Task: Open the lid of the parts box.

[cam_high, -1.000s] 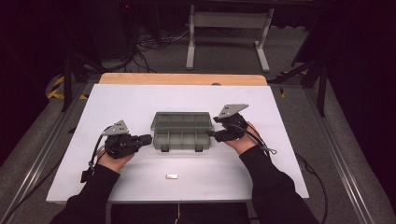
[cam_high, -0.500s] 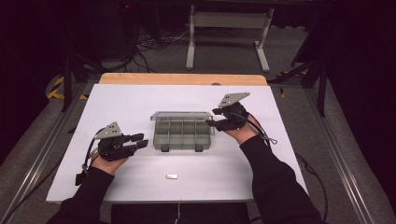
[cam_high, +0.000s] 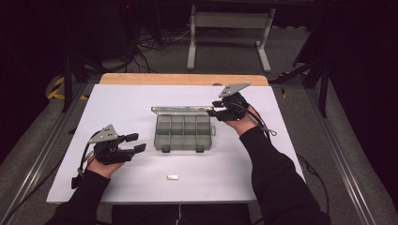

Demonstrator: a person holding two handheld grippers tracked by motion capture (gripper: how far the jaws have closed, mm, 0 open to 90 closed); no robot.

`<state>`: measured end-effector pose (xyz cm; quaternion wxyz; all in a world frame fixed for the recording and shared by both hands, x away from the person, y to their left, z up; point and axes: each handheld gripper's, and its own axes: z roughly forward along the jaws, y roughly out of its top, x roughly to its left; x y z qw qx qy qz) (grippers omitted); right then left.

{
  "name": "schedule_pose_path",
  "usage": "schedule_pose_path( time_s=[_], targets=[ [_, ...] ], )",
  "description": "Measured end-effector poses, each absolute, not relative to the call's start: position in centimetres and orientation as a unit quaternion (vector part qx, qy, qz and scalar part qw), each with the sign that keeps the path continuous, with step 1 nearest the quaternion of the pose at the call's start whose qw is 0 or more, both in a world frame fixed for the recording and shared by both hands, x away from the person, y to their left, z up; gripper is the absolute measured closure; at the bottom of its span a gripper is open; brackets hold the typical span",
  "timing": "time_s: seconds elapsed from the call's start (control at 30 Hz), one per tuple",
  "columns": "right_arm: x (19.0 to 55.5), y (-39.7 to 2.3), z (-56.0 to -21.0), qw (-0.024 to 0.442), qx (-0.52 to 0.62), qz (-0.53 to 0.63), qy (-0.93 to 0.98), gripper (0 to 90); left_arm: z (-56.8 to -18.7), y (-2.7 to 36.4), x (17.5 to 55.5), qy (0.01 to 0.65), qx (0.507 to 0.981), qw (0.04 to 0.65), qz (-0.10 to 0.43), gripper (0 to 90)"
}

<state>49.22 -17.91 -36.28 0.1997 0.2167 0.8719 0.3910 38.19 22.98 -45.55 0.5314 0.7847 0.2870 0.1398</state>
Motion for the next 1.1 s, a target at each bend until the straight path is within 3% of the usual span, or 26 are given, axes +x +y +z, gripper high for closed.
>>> schedule_pose_path(
  time_s=[0.63, 1.1],
  targets=[
    [51.8, -17.8, -35.7, 0.195, 0.242, 0.399, 0.862, 59.5, -45.8, 24.5, 37.1, 0.287, 0.776, 0.539, 0.157, 31.4],
    [53.8, -17.8, -36.4, 0.190, 0.264, 0.407, 0.853, 63.1, -45.8, 24.6, 37.1, 0.287, 0.775, 0.539, 0.164, 30.5]
  ],
)
